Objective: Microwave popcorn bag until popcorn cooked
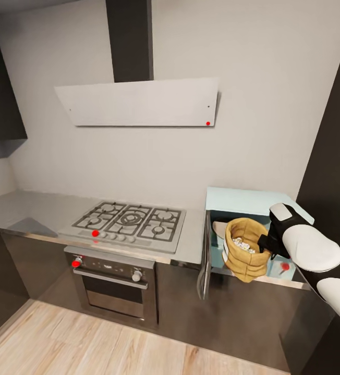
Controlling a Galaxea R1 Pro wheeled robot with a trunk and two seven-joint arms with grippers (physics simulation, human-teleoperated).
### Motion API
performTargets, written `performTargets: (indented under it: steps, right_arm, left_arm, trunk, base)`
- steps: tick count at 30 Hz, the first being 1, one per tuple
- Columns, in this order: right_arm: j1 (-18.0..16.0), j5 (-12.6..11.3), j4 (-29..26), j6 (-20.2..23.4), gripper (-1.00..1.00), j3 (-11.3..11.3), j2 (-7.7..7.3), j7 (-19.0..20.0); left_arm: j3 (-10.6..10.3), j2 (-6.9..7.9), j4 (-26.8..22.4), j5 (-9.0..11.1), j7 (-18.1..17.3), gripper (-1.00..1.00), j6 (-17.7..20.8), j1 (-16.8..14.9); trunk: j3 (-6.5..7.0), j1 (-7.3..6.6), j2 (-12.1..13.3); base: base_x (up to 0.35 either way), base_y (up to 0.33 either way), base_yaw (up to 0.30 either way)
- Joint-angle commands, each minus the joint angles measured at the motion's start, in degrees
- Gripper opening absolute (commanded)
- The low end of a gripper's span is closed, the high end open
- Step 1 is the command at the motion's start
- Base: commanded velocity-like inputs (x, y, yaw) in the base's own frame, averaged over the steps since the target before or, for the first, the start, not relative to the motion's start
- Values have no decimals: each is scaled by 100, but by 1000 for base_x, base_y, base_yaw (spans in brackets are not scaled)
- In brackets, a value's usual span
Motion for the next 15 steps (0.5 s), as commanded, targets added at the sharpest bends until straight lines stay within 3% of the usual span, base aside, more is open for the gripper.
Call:
performTargets:
  steps: [1, 5, 11, 15]
  right_arm:
    - [-7, -16, -4, 17, -100, -22, 1, -26]
    - [-7, -16, -5, 16, -100, -24, 1, -26]
    - [-7, -16, -5, 16, -100, -22, -18, -26]
    - [-7, -16, -5, 16, -100, -22, -49, -26]
  left_arm:
    - [24, -2, -2, 0, 14, 100, -4, -6]
    - [24, -2, -2, 0, 14, 100, -4, -6]
    - [25, -2, -2, 0, 14, 100, -3, -7]
    - [24, -2, -2, 0, 14, 100, -4, -7]
  trunk:
    - [-12, 3, -11]
    - [-12, 3, -11]
    - [-12, 3, -11]
    - [-12, 3, -11]
  base:
    - [22, 0, 0]
    - [237, 0, 0]
    - [56, 0, 0]
    - [224, 0, 0]
